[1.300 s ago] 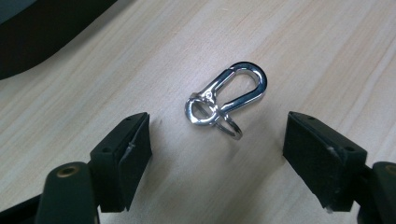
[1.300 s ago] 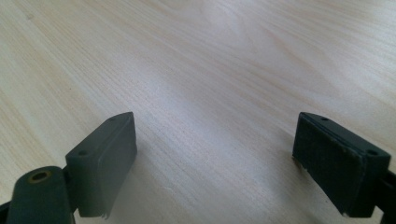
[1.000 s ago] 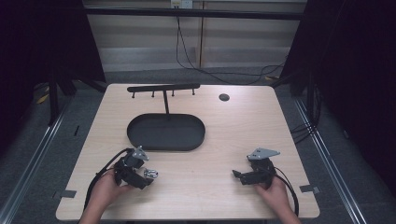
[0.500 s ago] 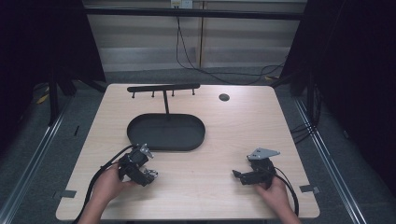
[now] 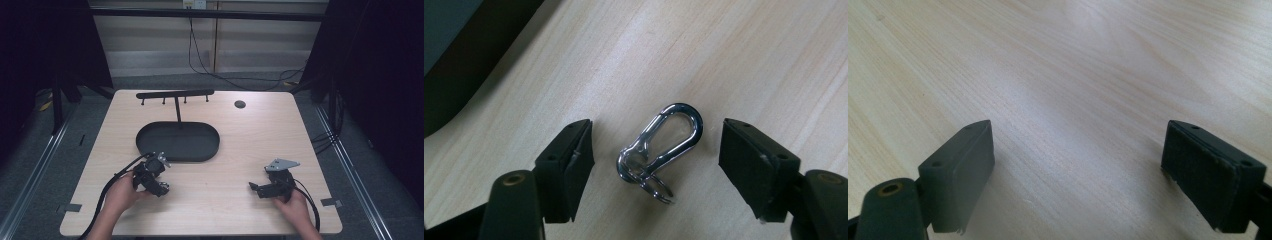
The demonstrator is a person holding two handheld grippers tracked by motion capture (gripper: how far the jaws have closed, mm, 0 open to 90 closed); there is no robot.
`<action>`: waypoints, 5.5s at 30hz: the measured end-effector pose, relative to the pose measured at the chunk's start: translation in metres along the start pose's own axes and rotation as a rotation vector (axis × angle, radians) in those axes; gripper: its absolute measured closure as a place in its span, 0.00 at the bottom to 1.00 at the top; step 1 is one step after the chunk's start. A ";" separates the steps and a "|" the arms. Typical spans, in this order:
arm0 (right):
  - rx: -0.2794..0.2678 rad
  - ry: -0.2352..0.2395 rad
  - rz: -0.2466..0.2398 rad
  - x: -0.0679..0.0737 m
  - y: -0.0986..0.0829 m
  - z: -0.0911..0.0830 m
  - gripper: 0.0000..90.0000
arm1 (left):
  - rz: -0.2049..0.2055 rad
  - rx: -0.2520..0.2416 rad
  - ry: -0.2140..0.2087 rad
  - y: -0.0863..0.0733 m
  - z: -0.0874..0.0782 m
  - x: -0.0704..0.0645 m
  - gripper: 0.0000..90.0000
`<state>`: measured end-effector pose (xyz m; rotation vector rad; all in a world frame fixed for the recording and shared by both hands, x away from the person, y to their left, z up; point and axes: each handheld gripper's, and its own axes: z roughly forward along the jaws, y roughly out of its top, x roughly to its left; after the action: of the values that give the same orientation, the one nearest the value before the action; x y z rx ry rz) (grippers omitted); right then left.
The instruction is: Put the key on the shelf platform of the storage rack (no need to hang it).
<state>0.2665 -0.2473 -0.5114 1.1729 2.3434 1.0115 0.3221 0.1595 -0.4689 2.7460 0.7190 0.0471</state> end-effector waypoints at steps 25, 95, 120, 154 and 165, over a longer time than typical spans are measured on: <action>0.005 -0.001 0.010 0.001 0.000 -0.001 0.14 | 0.037 0.021 -0.009 0.003 0.000 -0.005 0.72; 0.003 -0.001 0.007 0.000 0.000 0.000 0.14 | -0.005 0.026 -0.037 0.029 0.002 -0.014 0.93; 0.005 -0.001 0.009 0.001 0.000 -0.001 0.14 | -0.079 0.019 -0.007 0.023 -0.019 -0.001 0.95; 0.003 -0.003 0.003 0.000 0.000 -0.001 0.14 | -0.115 0.001 0.019 0.043 -0.059 0.021 0.95; 0.003 -0.002 0.004 0.000 0.000 -0.001 0.14 | -0.125 -0.006 0.026 0.054 -0.069 0.027 0.95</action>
<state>0.2658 -0.2475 -0.5112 1.1798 2.3426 1.0076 0.3642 0.1474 -0.3880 2.6935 0.8941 0.0579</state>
